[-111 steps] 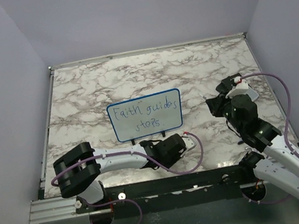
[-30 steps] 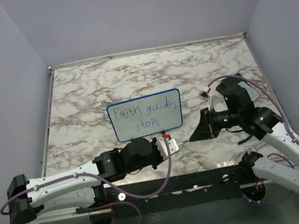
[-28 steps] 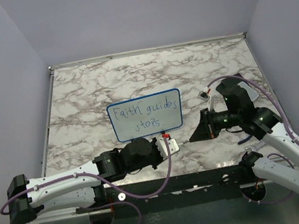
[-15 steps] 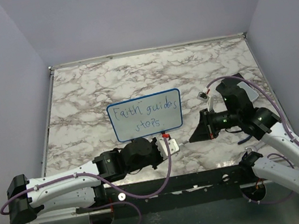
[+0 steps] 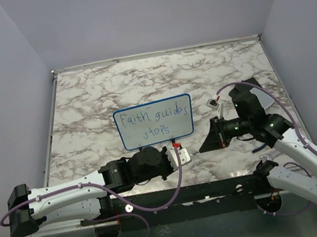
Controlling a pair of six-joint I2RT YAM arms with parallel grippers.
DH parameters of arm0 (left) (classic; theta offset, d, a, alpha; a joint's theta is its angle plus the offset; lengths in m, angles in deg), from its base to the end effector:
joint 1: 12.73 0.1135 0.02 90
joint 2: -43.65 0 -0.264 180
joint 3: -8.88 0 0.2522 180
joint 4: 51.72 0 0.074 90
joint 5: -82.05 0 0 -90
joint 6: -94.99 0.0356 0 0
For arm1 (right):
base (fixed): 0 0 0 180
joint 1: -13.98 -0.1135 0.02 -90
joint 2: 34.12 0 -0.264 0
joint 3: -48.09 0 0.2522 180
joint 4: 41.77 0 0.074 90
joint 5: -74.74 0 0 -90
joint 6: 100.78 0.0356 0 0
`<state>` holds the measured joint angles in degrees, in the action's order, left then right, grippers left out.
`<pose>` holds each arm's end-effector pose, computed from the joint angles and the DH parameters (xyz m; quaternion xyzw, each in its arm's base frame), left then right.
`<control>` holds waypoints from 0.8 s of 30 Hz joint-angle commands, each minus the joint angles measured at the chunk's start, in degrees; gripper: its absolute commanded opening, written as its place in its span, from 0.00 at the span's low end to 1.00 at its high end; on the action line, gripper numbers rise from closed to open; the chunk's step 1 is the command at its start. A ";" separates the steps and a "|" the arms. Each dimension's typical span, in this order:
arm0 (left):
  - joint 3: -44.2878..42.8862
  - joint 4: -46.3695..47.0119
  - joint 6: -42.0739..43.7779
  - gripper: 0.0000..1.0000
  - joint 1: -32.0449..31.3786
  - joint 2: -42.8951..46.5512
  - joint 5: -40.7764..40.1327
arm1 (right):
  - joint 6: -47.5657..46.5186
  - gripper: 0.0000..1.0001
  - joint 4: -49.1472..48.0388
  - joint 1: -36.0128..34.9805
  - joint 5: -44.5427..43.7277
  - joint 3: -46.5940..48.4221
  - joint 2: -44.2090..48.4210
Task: Write a sentence on the whiteboard
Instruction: Close the whiteboard marker at the center of the board.
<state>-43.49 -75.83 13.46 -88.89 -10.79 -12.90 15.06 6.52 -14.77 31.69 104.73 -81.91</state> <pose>0.0548 -0.2097 0.2709 0.5541 0.6425 -0.2637 0.4590 0.1346 0.1035 0.2854 -0.1911 0.8248 0.4997 0.1829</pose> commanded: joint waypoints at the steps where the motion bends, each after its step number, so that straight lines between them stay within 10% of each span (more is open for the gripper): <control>1: -0.13 1.92 0.14 0.10 -0.35 0.82 1.29 | -0.40 0.01 -1.32 0.19 3.33 -0.96 -0.39; 24: 0.94 10.79 -9.93 0.00 -1.91 -3.24 -4.54 | 2.43 0.01 -10.24 0.10 7.28 -8.53 -3.10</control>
<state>-43.49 -73.65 8.19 -89.86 -13.83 -13.38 16.66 -1.70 -14.77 36.87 98.56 -85.45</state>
